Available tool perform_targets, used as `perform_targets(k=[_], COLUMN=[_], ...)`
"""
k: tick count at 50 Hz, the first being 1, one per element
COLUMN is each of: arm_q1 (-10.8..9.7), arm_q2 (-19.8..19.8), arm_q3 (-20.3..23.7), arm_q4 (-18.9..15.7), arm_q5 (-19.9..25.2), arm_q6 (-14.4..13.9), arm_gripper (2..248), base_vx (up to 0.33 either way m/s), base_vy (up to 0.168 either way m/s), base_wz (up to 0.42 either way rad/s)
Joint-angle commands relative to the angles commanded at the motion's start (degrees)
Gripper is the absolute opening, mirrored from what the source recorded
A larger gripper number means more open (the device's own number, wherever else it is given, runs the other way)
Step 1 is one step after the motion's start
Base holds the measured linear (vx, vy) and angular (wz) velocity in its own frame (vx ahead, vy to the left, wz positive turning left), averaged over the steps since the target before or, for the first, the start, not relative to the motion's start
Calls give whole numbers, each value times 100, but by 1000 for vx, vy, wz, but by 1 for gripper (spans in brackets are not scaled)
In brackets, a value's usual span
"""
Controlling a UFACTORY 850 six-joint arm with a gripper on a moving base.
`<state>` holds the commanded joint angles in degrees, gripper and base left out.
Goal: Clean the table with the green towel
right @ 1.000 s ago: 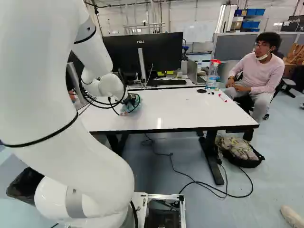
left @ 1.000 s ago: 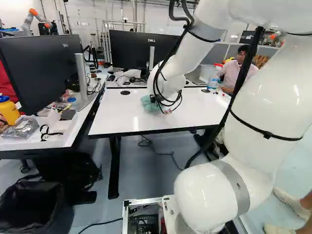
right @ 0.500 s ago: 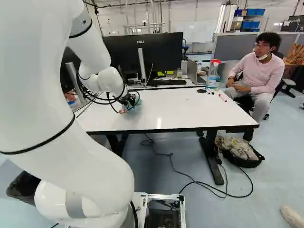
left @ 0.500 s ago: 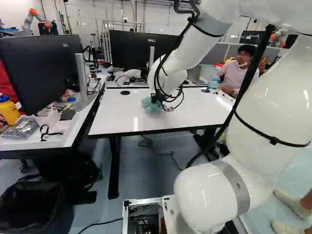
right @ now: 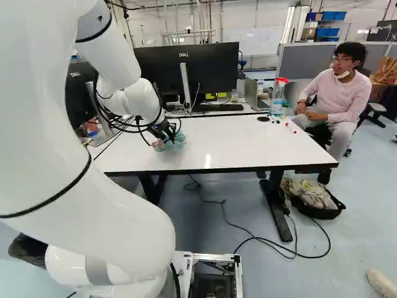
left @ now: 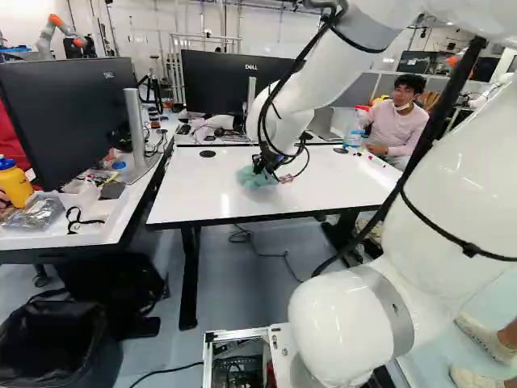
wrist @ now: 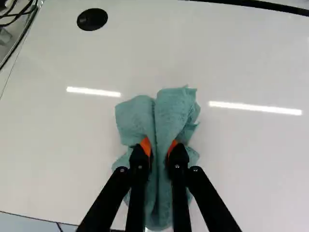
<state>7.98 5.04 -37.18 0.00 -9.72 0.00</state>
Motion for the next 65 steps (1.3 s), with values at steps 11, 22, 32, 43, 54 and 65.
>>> perform_targets(k=[11, 22, 32, 43, 54, 65], arm_q1=[0, 0, 0, 0, 0, -42], arm_q2=[233, 477, 546, 546, 546, 554], arm_q3=[43, 87, 99, 99, 99, 107], arm_q4=[0, 0, 0, 0, 0, 7], arm_q5=[-511, -995, -1217, -1233, -1233, -1143], arm_q6=[0, 0, 0, 0, 0, 0], arm_gripper=[55, 55, 55, 55, 55, 55], base_vx=[0, 0, 0, 0, 0, 0], base_vy=[0, 0, 0, 0, 0, 0], base_wz=[0, 0, 0, 0, 0, 0])
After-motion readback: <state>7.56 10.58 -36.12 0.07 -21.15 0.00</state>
